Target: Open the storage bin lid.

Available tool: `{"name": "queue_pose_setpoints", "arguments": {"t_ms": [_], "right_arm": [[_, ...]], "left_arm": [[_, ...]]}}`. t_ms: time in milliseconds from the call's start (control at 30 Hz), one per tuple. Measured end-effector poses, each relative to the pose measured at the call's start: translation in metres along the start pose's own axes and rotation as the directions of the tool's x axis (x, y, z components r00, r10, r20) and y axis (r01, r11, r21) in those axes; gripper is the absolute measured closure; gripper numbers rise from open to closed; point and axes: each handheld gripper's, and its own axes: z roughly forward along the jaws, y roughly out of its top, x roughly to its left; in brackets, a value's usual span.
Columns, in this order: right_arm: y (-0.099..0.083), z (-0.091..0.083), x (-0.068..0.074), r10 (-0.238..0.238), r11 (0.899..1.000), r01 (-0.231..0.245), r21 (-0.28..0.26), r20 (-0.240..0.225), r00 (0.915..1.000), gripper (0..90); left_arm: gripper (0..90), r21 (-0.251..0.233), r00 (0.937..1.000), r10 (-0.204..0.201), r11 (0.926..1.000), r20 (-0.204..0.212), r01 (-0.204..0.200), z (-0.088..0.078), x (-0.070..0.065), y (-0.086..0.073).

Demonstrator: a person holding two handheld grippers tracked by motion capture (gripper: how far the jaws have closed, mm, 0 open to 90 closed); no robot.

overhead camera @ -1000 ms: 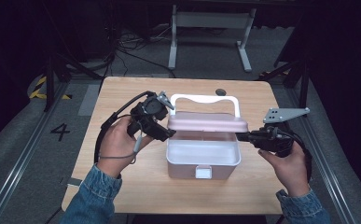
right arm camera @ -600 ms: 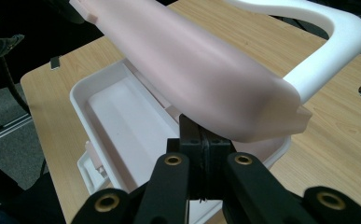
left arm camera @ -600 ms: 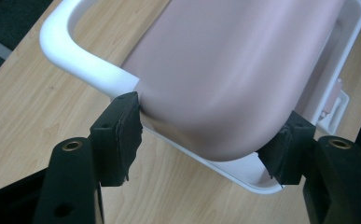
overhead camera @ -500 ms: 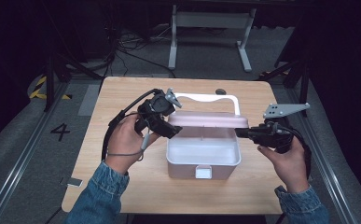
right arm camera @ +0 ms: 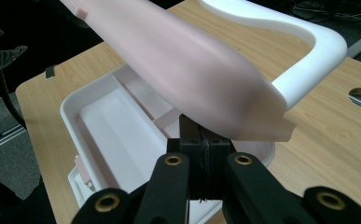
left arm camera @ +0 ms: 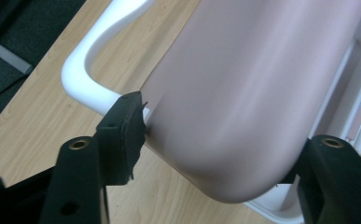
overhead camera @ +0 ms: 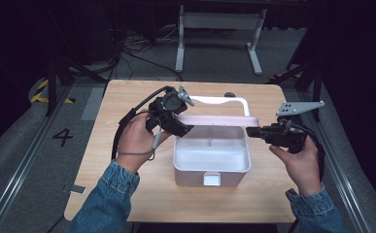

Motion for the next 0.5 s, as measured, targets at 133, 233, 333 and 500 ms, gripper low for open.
{"name": "queue_pose_setpoints", "arguments": {"t_ms": [133, 233, 333, 500], "right_arm": [[0.000, -0.001, 0.000, -0.001, 1.000, 0.001, -0.001, 0.004, 1.0000, 88.6], [-0.001, -0.004, 0.000, 0.000, 1.000, 0.000, -0.005, 0.005, 1.0000, 86.8], [-0.003, -0.008, 0.001, -0.002, 1.000, 0.002, -0.009, 0.009, 1.0000, 84.1], [-0.013, -0.019, -0.002, 0.018, 1.000, -0.017, -0.014, 0.032, 0.9993, 82.7]], "left_arm": [[44.2, -0.025, 0.9998, 0.008, 0.9996, -0.019, -0.008, -0.001, 0.000, 0.001], [49.5, -0.032, 0.9985, 0.015, 0.9993, -0.052, -0.017, -0.003, -0.001, 0.003], [50.5, -0.030, 0.9987, 0.012, 0.9995, -0.050, -0.014, -0.004, 0.001, 0.005], [53.6, -0.040, 0.9993, -0.011, 0.9992, -0.035, 0.010, -0.005, 0.012, 0.010]]}}
